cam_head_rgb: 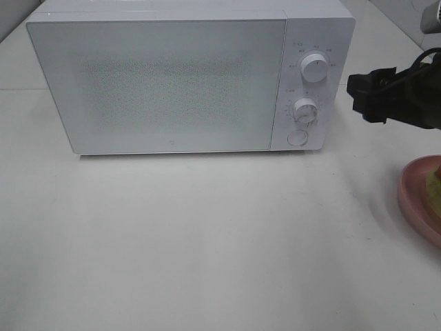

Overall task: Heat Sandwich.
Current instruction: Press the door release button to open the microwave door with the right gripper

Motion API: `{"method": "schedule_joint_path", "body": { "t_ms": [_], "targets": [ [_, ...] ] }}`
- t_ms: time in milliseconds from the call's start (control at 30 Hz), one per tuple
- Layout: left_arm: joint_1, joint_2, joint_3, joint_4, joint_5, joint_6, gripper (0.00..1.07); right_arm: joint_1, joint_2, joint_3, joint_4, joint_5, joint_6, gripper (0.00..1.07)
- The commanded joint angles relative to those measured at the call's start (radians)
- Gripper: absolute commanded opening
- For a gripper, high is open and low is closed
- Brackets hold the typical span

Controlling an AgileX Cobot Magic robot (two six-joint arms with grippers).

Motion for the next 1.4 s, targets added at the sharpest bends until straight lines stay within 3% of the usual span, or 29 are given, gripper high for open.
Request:
{"method": "schedule_joint_path", "body": {
  "t_ms": [33,300,500,833,1400],
  "targets": [
    [0.003,-0.025,0.003,0.002,-0.009,-0.004,0.98,0.06,0.029,0.05,0.129,-0.161,-0.107,0.76],
    [0.003,-0.025,0.003,0.002,-0.009,-0.004,0.98,0.253,0.121,0.144,0.43,-0.478,-0.221,0.76],
    [0.003,-0.025,0.003,0.002,-0.009,-0.004,0.98,0.352,0.195,0.16,0.554,-0.615,-0.225,0.76],
    [0.003,-0.025,0.003,0.002,-0.009,-0.004,0.98,0.464,0.339,0.169,0.611,-0.735,-0.225,0.76],
    [0.003,-0.025,0.003,0.002,-0.009,-0.004,0.98,0.48,0.441,0.169,0.612,-0.76,-0.168,0.76]
  ]
}}
